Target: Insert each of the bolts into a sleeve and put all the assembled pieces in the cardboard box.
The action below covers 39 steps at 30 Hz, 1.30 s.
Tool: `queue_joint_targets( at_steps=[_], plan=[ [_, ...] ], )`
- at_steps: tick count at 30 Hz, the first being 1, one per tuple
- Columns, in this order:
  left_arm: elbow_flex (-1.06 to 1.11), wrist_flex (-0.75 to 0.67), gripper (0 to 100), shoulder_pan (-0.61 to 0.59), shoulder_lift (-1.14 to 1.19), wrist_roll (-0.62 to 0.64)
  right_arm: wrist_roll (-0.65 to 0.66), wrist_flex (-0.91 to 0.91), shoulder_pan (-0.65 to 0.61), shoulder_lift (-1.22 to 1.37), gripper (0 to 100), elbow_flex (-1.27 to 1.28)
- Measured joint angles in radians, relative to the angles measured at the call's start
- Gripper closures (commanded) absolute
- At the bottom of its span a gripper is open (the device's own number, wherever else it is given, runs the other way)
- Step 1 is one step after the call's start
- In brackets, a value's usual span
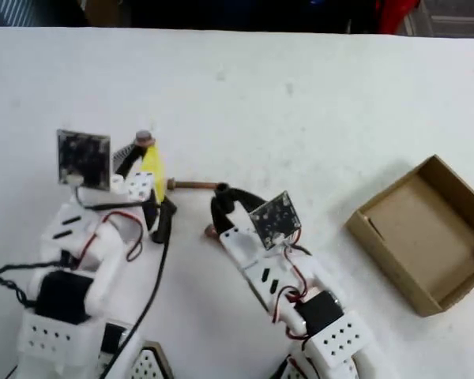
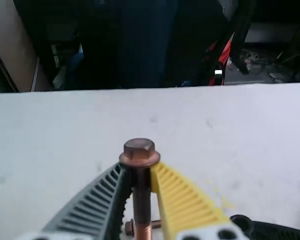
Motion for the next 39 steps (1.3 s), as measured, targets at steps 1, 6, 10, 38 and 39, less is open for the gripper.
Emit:
queue_joint_targets(
  at_steps=[1,6,10,38,39],
  plan=[
    [0.000,-0.009,98,0.000,-0.015,0.000,-0.006,-0.020,-0.012,0.000,98.1,0.000],
    [0.000,-0.074,98,0.048,-0.075,0.018,-0.011,-0.117,-0.087,0.000,98.1,0.000],
    [0.000,-0.141,98,0.064,-0.089,0.054,-0.011,-0.169,-0.095,0.000,98.1,0.000],
    [0.104,-0.299,98,0.238,-0.098,0.071,-0.012,-0.239,-0.097,0.002,98.1,0.012],
    [0.117,-0.322,98,0.239,-0.098,0.071,-0.012,-0.239,-0.097,0.002,98.1,0.012]
  ],
)
